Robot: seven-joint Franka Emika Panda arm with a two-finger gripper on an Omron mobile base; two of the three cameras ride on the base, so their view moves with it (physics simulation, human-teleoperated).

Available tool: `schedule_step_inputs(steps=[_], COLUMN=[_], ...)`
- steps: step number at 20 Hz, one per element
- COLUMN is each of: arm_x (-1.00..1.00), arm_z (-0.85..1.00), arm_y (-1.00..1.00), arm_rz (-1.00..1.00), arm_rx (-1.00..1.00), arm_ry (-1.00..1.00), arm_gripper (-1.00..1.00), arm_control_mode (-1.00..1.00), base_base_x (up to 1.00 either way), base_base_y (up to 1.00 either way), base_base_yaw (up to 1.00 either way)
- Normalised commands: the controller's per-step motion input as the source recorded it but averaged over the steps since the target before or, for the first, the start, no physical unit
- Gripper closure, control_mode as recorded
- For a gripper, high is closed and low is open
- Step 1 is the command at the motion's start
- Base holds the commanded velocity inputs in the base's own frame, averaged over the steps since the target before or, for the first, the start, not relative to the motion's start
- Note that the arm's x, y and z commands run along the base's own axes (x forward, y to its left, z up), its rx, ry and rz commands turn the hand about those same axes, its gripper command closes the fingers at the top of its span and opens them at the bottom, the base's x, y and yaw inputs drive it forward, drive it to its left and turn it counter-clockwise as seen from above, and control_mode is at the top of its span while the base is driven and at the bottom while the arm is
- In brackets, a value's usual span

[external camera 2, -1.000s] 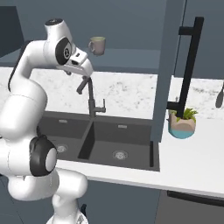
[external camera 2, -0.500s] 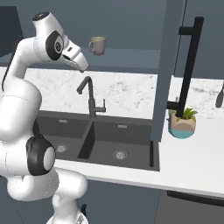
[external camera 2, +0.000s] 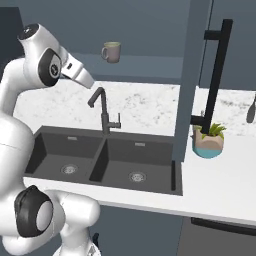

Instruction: Gather all objects into one cabinet and sort the glasses and bowls to opposite sides.

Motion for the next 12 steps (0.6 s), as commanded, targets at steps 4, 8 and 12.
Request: schedule_step_inputs(steps=[4, 8, 12], arm_x=[0.00, -0.05, 0.42], arm_z=[0.00, 0.29, 0.35], arm_y=[-0.02, -0.17, -0.10], arm_rz=[0.00, 0.02, 0.03], arm_rx=[0.00, -0.09, -0.05], arm_ry=[0.00, 0.00, 0.00], arm_gripper=[-1.00, -1.00, -1.00], arm_control_mode=[-1.00, -1.00, -1.00], base_base_x=[0.00, 0.00, 0.00], base_base_y=[0.00, 0.00, 0.00], base_base_yaw=[0.00, 0.00, 0.00])
